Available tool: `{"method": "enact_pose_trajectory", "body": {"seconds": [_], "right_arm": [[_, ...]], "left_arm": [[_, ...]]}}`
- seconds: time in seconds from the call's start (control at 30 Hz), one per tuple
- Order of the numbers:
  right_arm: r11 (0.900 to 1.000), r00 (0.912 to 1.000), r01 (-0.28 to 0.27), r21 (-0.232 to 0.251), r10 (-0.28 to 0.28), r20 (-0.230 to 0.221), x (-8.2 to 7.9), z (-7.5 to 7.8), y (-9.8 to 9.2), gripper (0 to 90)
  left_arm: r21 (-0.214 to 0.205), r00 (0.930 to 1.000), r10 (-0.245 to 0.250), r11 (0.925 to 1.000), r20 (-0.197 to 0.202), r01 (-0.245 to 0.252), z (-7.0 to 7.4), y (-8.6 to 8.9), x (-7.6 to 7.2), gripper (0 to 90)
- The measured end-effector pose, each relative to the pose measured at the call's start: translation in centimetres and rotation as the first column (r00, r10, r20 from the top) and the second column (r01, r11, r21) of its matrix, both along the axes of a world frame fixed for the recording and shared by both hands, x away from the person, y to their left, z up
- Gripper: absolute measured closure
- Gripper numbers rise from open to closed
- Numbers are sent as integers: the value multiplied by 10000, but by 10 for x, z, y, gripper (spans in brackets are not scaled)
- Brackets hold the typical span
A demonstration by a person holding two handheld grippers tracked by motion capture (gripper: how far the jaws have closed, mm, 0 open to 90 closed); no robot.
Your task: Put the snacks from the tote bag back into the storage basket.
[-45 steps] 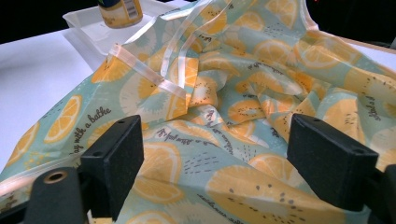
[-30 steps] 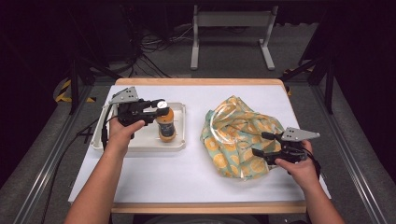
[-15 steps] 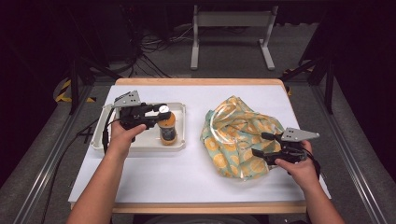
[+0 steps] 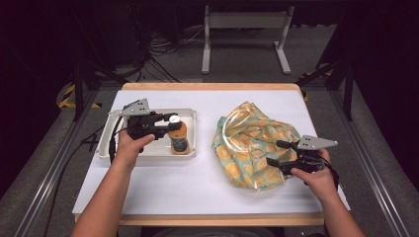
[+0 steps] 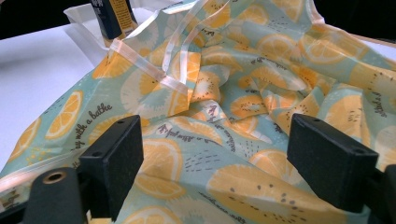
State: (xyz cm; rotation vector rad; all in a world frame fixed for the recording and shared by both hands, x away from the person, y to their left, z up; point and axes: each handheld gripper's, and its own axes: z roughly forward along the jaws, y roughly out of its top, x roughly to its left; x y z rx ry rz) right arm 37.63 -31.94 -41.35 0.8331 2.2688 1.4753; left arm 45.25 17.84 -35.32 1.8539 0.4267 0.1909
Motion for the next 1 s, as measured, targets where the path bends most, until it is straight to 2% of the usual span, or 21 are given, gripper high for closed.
{"method": "enact_pose_trajectory", "body": {"seconds": [0.47, 0.73, 1.0], "right_arm": [[10000, 10000, -17, 3, 17, -61, 0, -1, 1, 190], [10000, 10000, -54, 11, 54, -49, 0, 0, 1, 188], [10000, 10000, -61, 54, 61, -23, 0, 0, 1, 187]], "left_arm": [[-25, 9998, -123, 9999, -170, 122, -6, 0, 0, 587], [-22, 9999, -66, 10000, -149, 65, -6, -1, 0, 586], [184, 10000, -45, 9998, -27, 46, -5, -3, -3, 558]]}}
